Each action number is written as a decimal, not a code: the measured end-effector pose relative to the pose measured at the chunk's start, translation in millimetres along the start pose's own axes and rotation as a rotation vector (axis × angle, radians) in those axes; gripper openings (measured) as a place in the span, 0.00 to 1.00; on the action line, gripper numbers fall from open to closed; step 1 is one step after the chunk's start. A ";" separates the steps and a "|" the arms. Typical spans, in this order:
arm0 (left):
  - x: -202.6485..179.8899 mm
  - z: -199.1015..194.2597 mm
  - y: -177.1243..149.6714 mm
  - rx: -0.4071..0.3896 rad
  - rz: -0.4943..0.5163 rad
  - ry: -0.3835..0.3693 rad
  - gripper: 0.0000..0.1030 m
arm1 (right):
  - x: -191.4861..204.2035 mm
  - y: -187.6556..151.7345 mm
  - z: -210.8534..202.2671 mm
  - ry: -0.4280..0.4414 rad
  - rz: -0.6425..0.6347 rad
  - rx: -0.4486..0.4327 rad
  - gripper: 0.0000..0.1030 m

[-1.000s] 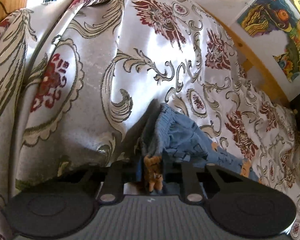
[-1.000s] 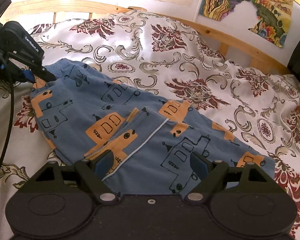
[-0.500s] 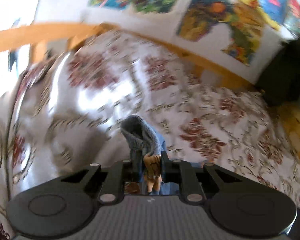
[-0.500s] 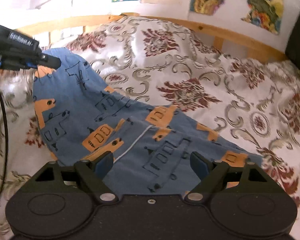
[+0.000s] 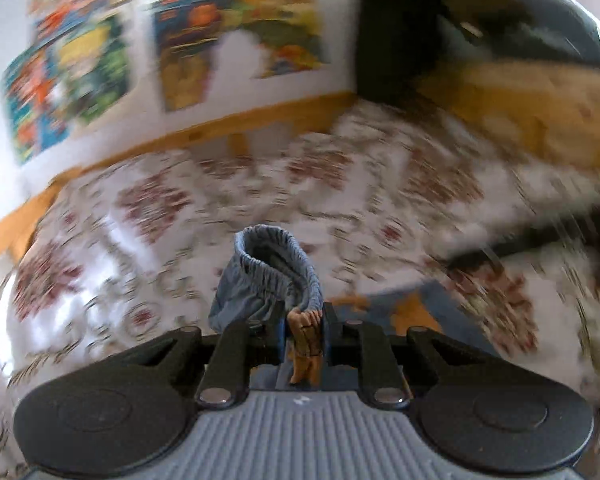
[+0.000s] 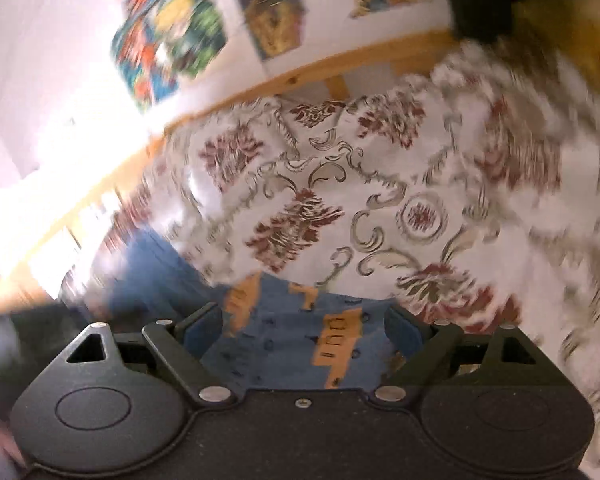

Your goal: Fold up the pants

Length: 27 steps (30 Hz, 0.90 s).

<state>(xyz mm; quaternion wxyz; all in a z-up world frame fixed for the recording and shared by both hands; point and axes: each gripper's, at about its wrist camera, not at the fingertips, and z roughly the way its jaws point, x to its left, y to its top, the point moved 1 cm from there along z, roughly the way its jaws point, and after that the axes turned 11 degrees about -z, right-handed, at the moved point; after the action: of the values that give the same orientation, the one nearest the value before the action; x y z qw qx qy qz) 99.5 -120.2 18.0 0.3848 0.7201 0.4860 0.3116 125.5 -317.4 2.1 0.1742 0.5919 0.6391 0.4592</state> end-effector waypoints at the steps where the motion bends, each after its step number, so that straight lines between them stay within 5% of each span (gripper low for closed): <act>1: -15.1 1.6 -5.4 0.005 0.041 -0.008 0.18 | -7.5 1.0 2.7 0.034 0.048 0.003 0.86; 9: -89.5 27.1 -44.9 0.095 0.223 -0.021 0.18 | -34.1 -16.8 36.1 0.209 0.274 0.110 0.71; 15: -100.7 31.1 -48.0 0.092 0.252 0.001 0.18 | -34.8 -18.8 47.0 0.236 0.300 0.118 0.42; 17: -104.2 31.5 -47.4 0.096 0.251 0.003 0.18 | -35.2 -18.7 44.5 0.234 0.291 0.114 0.24; 27: -134.3 44.0 -38.2 0.098 0.254 0.000 0.19 | -47.9 -9.2 25.8 0.127 0.216 0.111 0.19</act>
<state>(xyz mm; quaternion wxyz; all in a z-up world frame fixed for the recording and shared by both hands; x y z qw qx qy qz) 73.3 -248.6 -47.2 0.3067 0.7939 0.4055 0.3336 151.3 -350.4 -33.9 0.0499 0.6357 0.6059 0.4757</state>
